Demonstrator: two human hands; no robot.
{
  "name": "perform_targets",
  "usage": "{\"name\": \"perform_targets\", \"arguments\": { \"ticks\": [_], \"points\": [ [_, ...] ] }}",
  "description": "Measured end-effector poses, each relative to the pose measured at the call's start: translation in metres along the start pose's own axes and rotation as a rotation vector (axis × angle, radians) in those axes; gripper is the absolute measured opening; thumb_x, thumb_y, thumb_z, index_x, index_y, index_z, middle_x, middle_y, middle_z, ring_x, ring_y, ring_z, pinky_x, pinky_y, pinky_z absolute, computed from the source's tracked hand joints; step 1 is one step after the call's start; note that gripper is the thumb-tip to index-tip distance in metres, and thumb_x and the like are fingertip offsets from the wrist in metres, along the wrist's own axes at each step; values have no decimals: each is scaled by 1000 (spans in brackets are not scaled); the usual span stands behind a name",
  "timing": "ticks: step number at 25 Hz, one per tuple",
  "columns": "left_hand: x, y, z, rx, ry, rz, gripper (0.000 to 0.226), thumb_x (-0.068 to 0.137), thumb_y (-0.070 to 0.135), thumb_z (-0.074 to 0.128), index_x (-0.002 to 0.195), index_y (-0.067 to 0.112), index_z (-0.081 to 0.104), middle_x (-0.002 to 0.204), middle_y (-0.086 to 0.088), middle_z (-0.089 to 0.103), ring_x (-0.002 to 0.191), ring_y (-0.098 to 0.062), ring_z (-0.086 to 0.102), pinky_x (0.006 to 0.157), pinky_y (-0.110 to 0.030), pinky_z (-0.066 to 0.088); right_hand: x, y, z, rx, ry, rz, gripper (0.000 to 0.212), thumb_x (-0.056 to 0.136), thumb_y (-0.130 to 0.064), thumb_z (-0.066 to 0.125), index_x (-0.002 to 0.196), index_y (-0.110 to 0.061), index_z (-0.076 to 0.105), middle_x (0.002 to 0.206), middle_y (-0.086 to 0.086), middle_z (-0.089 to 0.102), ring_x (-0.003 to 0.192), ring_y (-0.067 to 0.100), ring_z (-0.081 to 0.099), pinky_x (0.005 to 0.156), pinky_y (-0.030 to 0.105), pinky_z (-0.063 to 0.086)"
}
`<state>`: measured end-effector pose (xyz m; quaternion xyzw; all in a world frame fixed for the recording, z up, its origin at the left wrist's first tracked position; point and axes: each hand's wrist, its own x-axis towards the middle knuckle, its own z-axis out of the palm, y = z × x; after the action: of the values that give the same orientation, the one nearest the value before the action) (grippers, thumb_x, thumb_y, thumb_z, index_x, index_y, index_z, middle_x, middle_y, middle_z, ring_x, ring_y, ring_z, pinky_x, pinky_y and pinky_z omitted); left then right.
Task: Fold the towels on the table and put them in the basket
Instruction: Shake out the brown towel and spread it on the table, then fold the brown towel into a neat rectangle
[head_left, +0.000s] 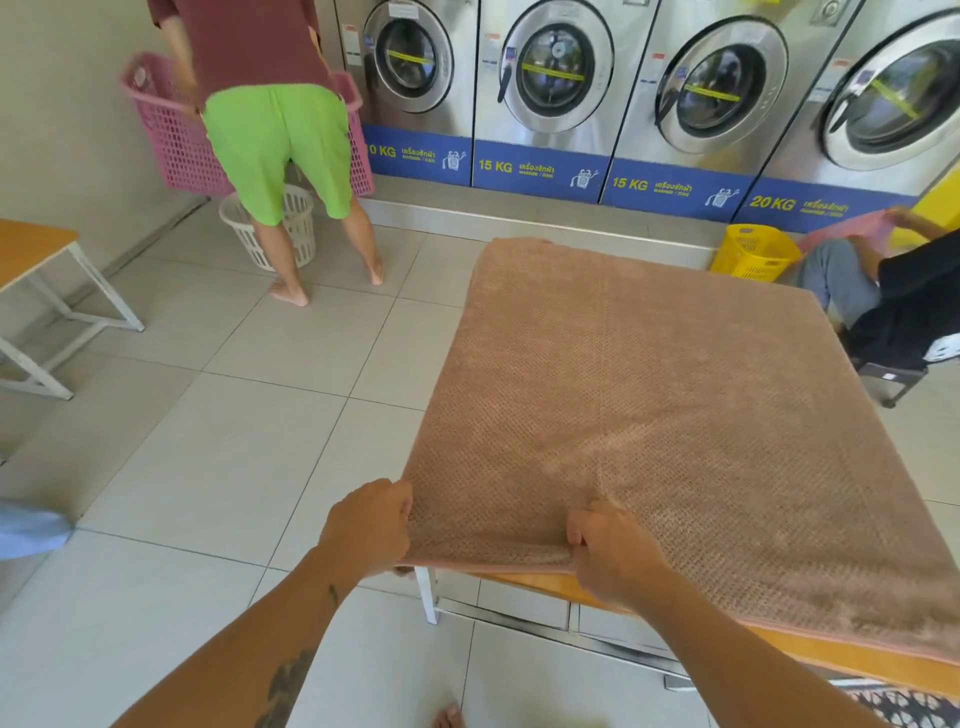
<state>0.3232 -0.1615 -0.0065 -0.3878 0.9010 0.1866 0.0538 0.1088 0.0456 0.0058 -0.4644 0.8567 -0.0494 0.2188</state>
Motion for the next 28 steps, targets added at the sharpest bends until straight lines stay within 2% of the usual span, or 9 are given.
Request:
{"name": "perform_targets", "arguments": {
  "ticks": [3, 5, 9, 13, 18, 21, 23, 26, 28],
  "points": [
    [6, 18, -1, -45, 112, 104, 8, 91, 17, 48, 86, 22, 51, 86, 6, 52, 78, -14, 51, 67, -27, 47, -5, 27, -18, 149, 39, 54, 23, 94, -9, 45, 105, -22, 60, 112, -1, 58, 101, 20, 56, 88, 36, 51],
    [15, 37, -3, -118, 81, 171, 10, 92, 17, 49, 91, 24, 56, 93, 8, 54, 79, -12, 54, 71, -29, 50, -14, 54, -36, 206, 49, 136, 30, 94, -7, 46, 116, -20, 62, 109, -2, 57, 101, 18, 57, 86, 32, 51],
    [31, 87, -15, -237, -21, 205, 22, 96, 10, 47, 103, 24, 62, 105, 10, 55, 90, -9, 56, 78, -25, 48, -38, 132, -57, 213, 52, 286, 41, 90, -4, 52, 127, -20, 58, 126, 4, 58, 105, 20, 59, 83, 32, 52],
    [30, 137, -19, -280, -64, 161, 25, 98, 13, 45, 101, 31, 62, 103, 10, 61, 76, -7, 56, 65, -25, 45, -66, 218, -58, 83, 26, 427, 47, 85, -17, 63, 132, -19, 55, 135, 8, 55, 121, 30, 52, 103, 47, 43],
    [14, 222, 6, -289, -127, 54, 21, 98, 15, 50, 108, 29, 60, 112, 6, 60, 106, -21, 60, 84, -31, 48, -107, 307, -52, -55, 79, 388, 66, 79, -34, 65, 140, -30, 40, 137, 12, 44, 126, 37, 39, 107, 54, 38],
    [-12, 269, 59, -183, -302, 24, 47, 89, 32, 67, 133, 35, 51, 137, 3, 41, 131, -25, 43, 106, -42, 42, -130, 334, -54, -34, 85, 372, 62, 83, -29, 58, 141, -25, 36, 141, 16, 34, 130, 42, 33, 107, 58, 38],
    [-31, 298, 97, -44, -348, 25, 54, 82, 43, 69, 131, 44, 45, 146, 3, 21, 139, -29, 25, 113, -50, 34, -139, 340, -55, 40, 71, 407, 57, 84, -30, 60, 136, -24, 37, 137, 16, 31, 124, 42, 35, 103, 56, 42],
    [-46, 334, 127, -5, -112, 13, 15, 90, 29, 60, 103, 35, 54, 133, -3, 30, 128, -30, 31, 106, -50, 39, -146, 357, -56, 90, 72, 478, 38, 85, -21, 52, 120, -18, 40, 118, 14, 34, 110, 40, 43, 90, 48, 46],
    [-47, 345, 132, 95, -28, 41, 5, 95, 25, 52, 95, 27, 56, 118, -3, 41, 113, -27, 41, 95, -47, 47, -150, 374, -57, 124, 79, 429, 18, 83, -15, 49, 101, -16, 48, 103, 11, 44, 98, 37, 51, 77, 41, 49]
  ]
}}
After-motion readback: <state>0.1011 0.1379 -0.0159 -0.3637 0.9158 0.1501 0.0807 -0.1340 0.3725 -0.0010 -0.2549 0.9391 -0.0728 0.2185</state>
